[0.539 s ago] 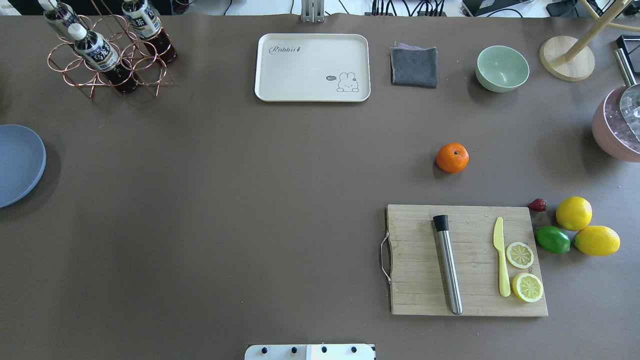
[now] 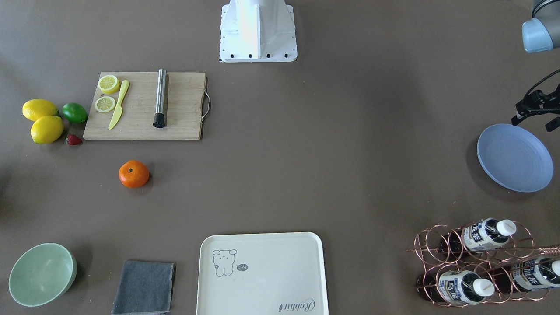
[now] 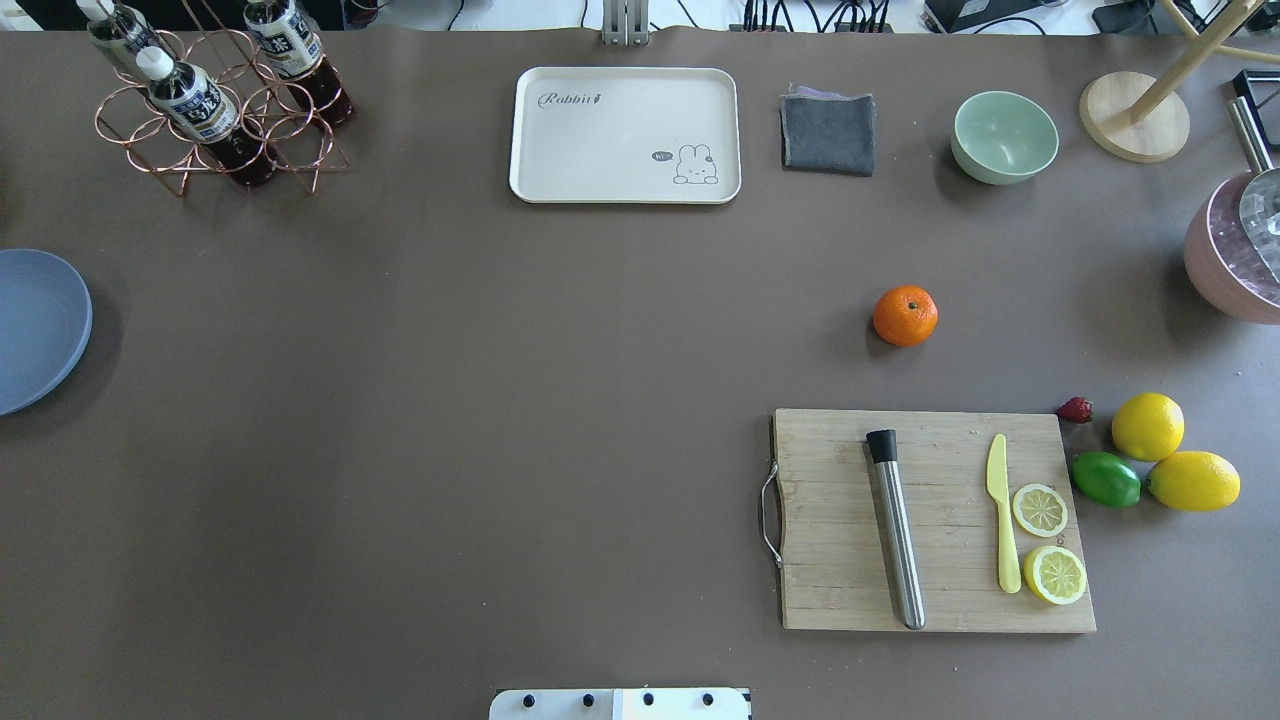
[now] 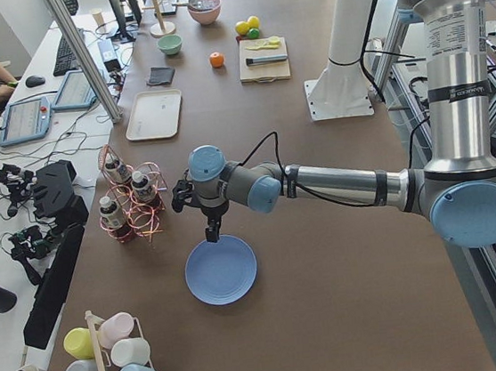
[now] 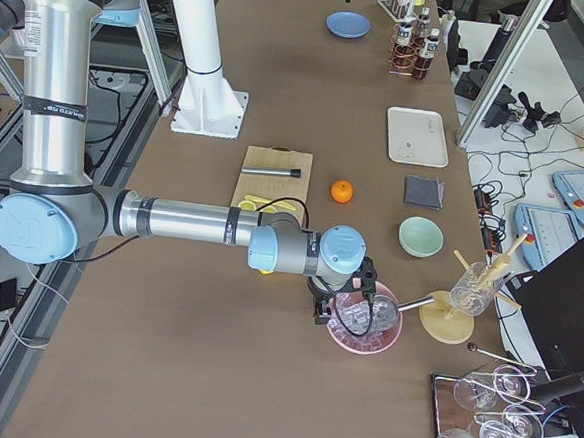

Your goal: Pick orange to plate

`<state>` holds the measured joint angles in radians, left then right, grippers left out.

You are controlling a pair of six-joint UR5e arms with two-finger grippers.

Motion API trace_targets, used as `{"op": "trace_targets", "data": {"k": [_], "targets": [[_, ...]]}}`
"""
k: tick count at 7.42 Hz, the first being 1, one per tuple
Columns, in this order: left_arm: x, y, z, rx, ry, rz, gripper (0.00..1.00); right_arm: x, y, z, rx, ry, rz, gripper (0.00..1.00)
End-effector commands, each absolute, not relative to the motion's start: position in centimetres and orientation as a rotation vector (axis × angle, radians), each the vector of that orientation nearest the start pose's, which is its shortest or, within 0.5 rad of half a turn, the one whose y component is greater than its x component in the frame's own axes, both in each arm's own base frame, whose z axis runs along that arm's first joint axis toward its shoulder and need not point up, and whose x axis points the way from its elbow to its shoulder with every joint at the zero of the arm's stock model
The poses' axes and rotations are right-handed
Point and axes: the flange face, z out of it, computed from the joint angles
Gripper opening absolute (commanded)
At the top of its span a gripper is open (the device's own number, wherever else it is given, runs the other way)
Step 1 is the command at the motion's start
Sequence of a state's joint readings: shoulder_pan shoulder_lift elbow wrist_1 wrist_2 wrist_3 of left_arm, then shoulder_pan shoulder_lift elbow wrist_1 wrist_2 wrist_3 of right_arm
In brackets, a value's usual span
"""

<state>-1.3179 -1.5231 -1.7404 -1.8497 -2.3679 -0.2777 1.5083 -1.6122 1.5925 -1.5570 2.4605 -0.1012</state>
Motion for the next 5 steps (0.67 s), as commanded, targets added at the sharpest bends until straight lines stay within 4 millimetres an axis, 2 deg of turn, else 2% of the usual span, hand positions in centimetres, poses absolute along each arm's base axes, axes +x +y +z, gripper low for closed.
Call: {"op": "trace_targets", "data": {"k": [1,4,5], "targets": [[6.3,-48.6,58.1,0.136,0.848,0.128,0.98,2.5,-47.7,65.8,0.013,-0.891,-0.154,1.00],[6.3,-48.7,59.3,0.126,0.840,0.124,0.98,1.0,-48.1,65.2,0.059,-0.891,-0.211,1.00],[6.3,-48.7,59.2,0.132,0.840,0.127,0.98,0.8,-48.0,65.4,0.054,-0.888,-0.216,1.00]]}}
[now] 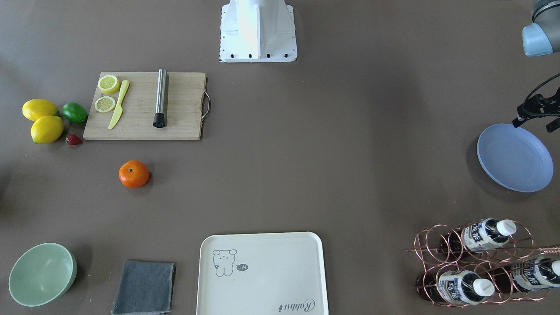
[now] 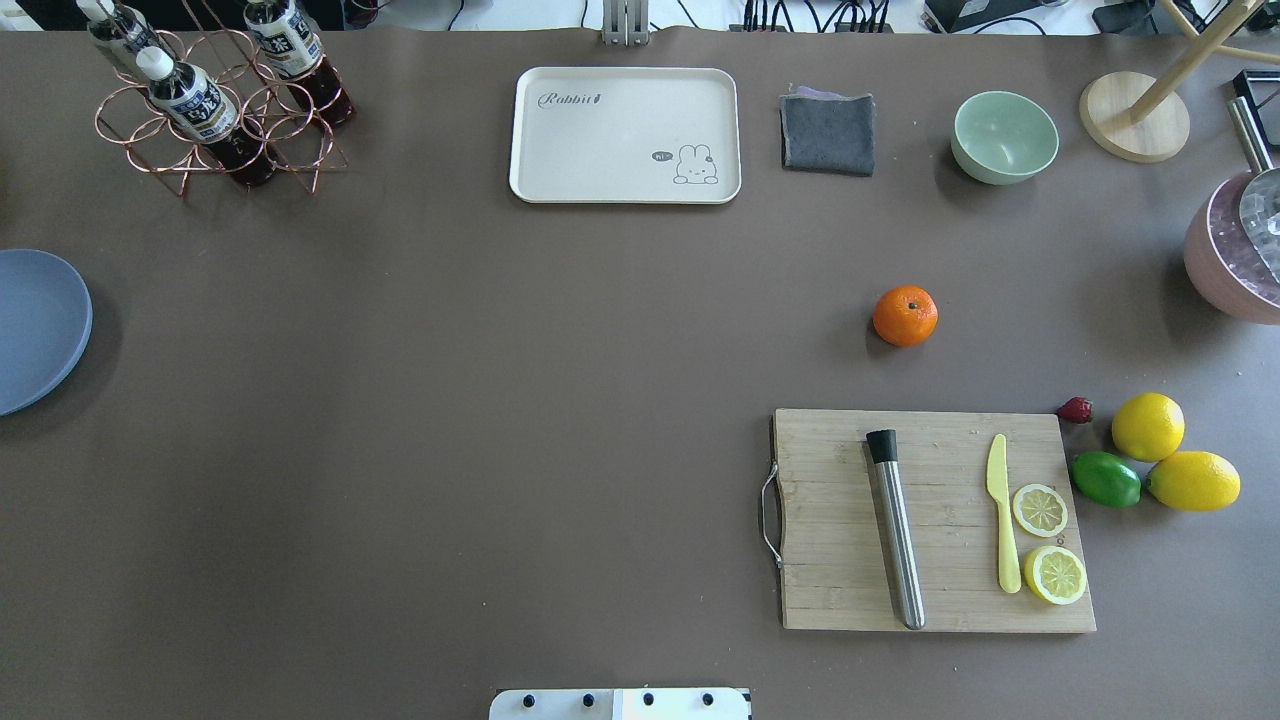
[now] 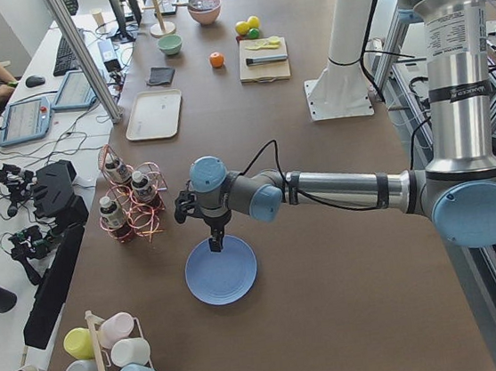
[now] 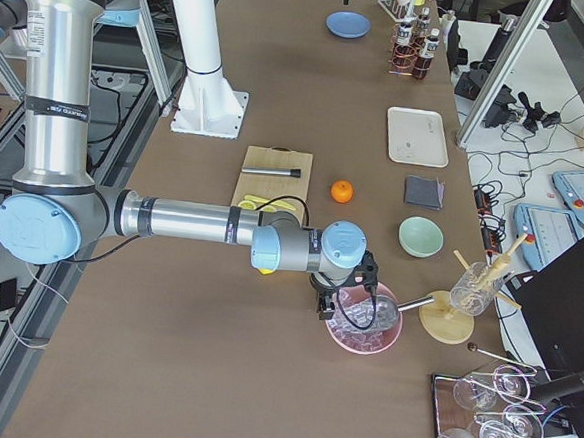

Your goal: Pick orange to plate

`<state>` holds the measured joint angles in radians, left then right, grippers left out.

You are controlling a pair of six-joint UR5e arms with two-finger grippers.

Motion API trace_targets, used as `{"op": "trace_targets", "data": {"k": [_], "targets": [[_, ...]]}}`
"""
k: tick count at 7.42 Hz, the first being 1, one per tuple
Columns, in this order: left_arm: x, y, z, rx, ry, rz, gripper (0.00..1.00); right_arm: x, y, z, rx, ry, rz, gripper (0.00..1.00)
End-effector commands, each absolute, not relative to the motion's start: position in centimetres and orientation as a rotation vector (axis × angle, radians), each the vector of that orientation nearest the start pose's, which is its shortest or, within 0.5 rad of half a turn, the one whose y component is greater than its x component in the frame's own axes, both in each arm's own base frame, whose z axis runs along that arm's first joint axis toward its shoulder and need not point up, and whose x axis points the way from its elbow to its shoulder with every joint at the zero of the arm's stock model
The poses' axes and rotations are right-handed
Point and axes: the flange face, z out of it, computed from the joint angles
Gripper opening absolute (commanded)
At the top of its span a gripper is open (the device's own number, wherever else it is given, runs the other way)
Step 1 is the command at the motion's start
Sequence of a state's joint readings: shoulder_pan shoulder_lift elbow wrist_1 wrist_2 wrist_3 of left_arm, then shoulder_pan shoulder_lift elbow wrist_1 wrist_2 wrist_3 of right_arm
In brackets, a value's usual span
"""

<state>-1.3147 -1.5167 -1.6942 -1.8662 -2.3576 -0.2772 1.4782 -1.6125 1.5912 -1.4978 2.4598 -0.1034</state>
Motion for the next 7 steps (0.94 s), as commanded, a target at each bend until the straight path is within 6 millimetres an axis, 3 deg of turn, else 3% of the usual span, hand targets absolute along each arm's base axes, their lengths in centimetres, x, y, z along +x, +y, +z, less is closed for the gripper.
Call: {"op": "trace_targets", "data": {"k": [1,5,7], "targets": [[6.2,-48.7,59.1,0.143,0.839,0.129,0.98,0.6,-48.1,65.4,0.053,-0.888,-0.220,1.00],[4.7,-48.8,60.3,0.198,0.820,0.249,0.98,0.4,-47.4,65.9,0.067,-0.887,-0.234,1.00],[3.9,-48.2,64.1,0.165,0.809,0.271,0.98,-0.1,-47.5,65.8,0.062,-0.891,-0.242,1.00]]}}
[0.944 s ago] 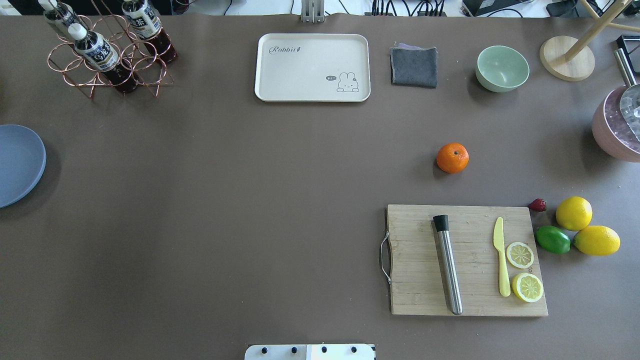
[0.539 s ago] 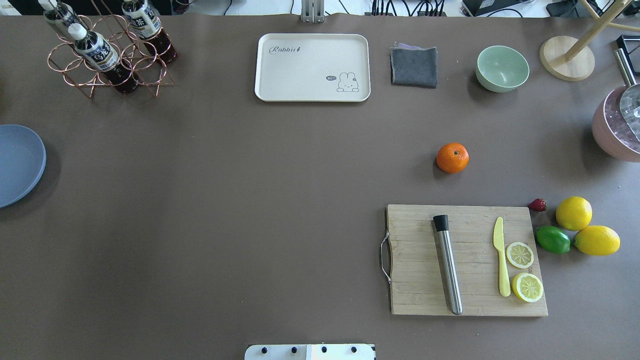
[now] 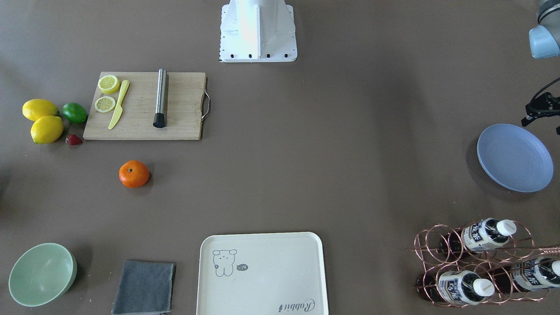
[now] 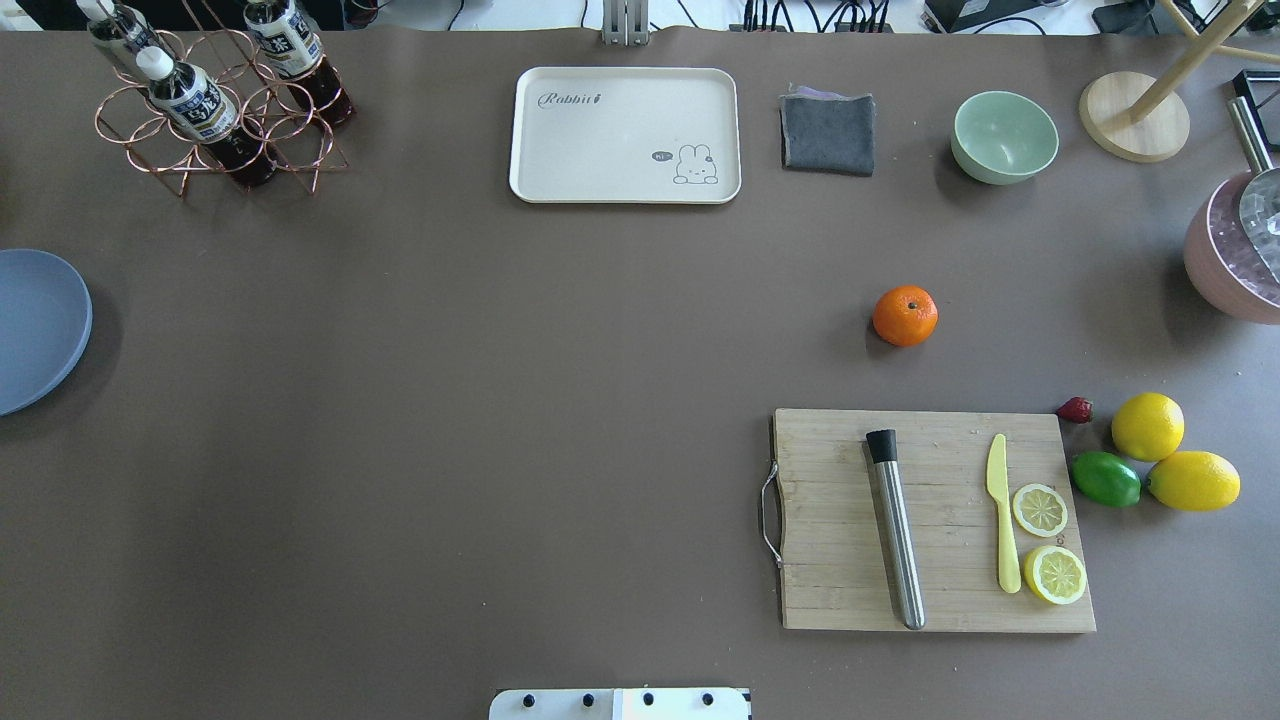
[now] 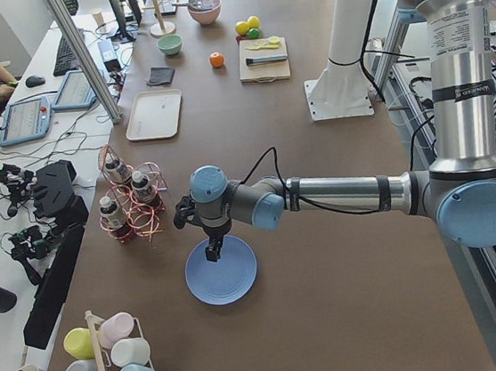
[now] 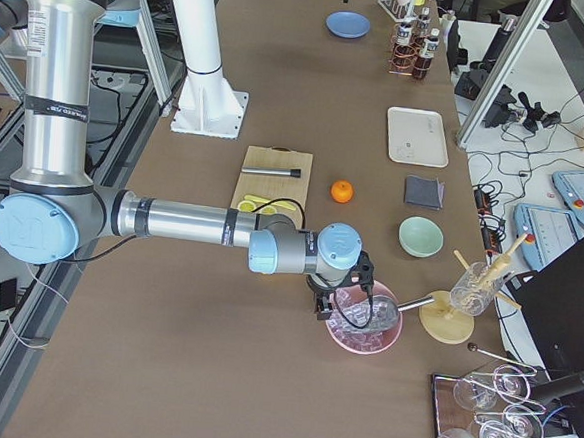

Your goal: Pick orange to plate

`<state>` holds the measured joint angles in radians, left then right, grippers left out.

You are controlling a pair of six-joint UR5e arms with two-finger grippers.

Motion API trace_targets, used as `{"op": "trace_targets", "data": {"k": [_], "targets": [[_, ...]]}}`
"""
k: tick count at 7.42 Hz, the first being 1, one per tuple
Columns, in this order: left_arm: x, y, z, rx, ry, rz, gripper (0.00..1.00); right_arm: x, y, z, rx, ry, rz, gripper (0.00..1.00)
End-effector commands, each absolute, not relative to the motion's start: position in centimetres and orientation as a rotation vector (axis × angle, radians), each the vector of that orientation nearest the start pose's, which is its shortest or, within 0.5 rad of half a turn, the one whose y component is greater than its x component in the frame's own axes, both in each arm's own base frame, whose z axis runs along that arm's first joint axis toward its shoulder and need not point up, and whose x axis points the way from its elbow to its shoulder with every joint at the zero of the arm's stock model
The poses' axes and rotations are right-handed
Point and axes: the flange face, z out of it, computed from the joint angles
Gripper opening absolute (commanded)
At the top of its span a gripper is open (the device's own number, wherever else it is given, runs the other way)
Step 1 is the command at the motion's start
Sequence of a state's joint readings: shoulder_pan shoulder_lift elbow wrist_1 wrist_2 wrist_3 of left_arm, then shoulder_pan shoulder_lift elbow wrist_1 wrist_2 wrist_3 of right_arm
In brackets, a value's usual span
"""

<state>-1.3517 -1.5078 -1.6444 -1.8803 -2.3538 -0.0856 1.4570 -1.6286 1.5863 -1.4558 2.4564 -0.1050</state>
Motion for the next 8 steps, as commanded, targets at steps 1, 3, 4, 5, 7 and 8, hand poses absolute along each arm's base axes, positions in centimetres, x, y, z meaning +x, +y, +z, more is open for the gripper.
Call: {"op": "trace_targets", "data": {"k": [1,3,4,5,7,8], "targets": [[4.0,-48.6,65.8,0.139,0.809,0.267,0.98,-0.8,-47.8,65.4,0.060,-0.900,-0.254,1.00],[4.2,-49.4,71.6,0.143,0.810,0.269,0.97,-1.6,-48.0,64.8,0.052,-0.926,-0.247,1.00],[4.5,-50.9,74.9,0.172,0.813,0.275,0.97,-1.7,-48.1,64.8,0.050,-0.925,-0.249,1.00],[4.8,-51.6,76.1,0.154,0.812,0.269,0.97,-1.9,-48.1,64.6,0.052,-0.927,-0.254,1.00],[4.7,-52.3,77.3,0.121,0.810,0.232,0.97,-2.0,-48.2,64.3,0.057,-0.927,-0.258,1.00],[4.8,-52.4,77.4,0.108,0.811,0.210,0.97,-2.0,-48.2,64.3,0.057,-0.927,-0.258,1.00]]}}
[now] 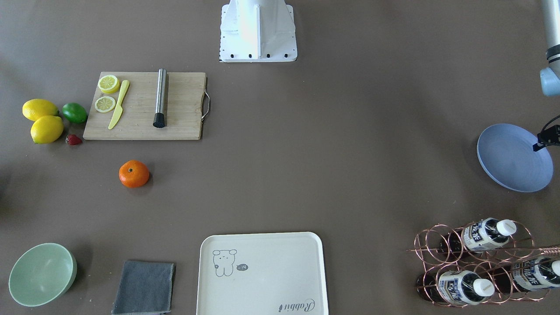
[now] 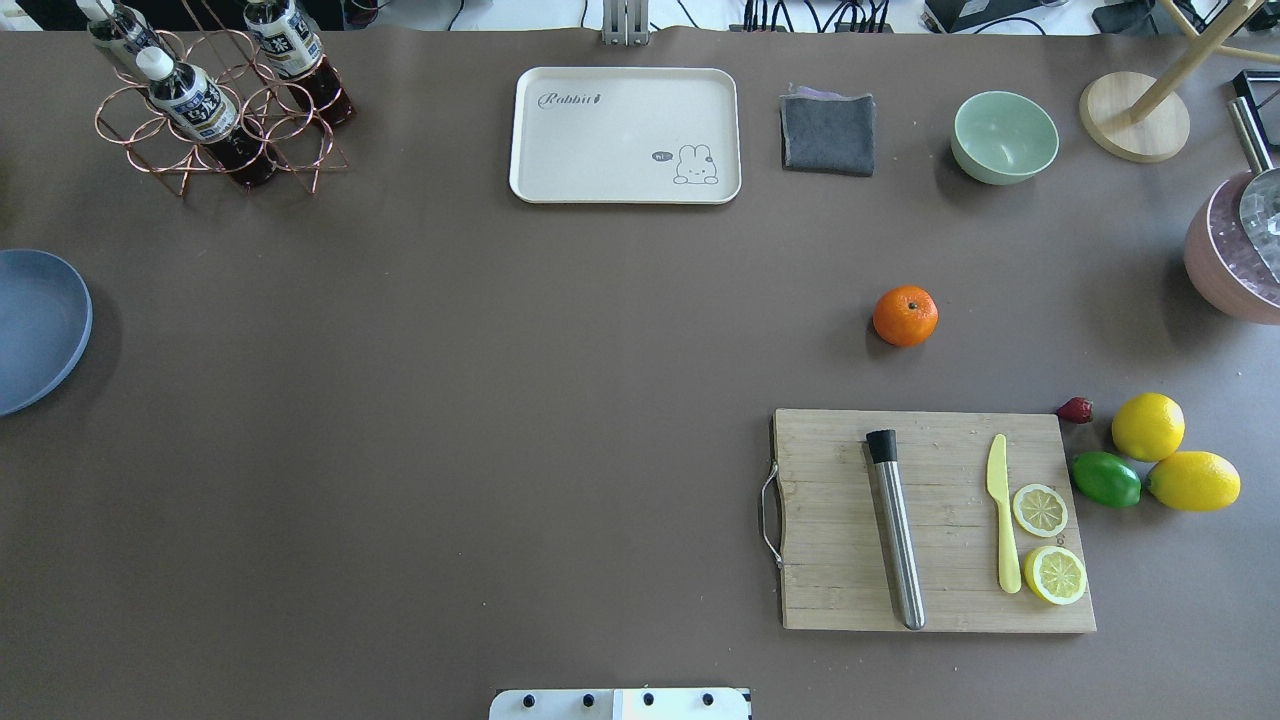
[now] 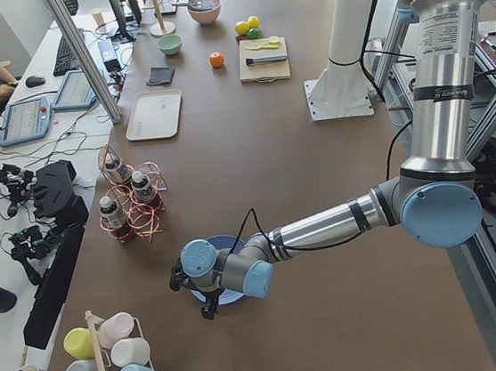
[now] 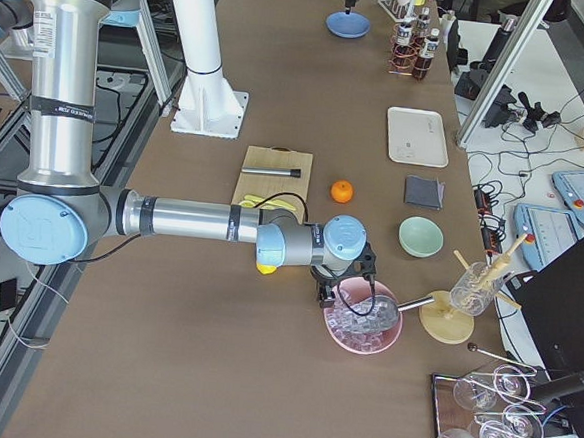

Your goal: Pick orange to plate

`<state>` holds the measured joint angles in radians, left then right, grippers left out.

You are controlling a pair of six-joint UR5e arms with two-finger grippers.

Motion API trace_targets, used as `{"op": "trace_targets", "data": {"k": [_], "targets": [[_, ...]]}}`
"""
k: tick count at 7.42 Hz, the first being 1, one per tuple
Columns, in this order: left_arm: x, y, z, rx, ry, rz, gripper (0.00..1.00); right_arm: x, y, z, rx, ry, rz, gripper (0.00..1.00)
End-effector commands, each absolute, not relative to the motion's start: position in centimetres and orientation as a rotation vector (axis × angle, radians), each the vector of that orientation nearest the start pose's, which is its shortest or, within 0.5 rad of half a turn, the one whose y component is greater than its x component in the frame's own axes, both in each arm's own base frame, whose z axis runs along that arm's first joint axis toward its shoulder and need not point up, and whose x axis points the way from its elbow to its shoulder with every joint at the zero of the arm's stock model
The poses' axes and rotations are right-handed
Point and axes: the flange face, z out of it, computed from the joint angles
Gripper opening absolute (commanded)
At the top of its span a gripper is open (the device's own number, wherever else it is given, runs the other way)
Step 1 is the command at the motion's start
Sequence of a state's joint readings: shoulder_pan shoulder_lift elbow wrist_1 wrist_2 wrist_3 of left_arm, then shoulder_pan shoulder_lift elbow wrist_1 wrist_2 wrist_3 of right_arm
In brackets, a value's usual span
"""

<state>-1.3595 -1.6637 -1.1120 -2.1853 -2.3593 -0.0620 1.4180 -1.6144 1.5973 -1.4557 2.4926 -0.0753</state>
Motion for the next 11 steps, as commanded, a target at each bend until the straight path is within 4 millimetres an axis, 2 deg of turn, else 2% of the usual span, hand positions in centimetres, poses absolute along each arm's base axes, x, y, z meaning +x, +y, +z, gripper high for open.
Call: {"op": "trace_targets", "data": {"k": [1,3,7,9,11], "targets": [[4.9,-52.4,77.8,0.100,0.810,0.205,0.89,-2.0,-48.2,64.3,0.057,-0.927,-0.258,1.00],[4.9,-52.8,78.4,0.077,0.806,0.178,0.81,-2.0,-48.2,64.3,0.057,-0.928,-0.258,1.00],[5.2,-52.8,78.5,0.060,0.808,0.154,0.40,-2.0,-48.1,64.0,0.061,-0.930,-0.259,1.00],[5.3,-52.9,78.4,0.059,0.807,0.152,0.00,-2.0,-47.9,64.1,0.059,-0.930,-0.259,1.00],[5.5,-53.3,77.5,0.066,0.813,0.145,0.00,-2.1,-48.4,62.6,0.088,-0.929,-0.275,1.00]]}}
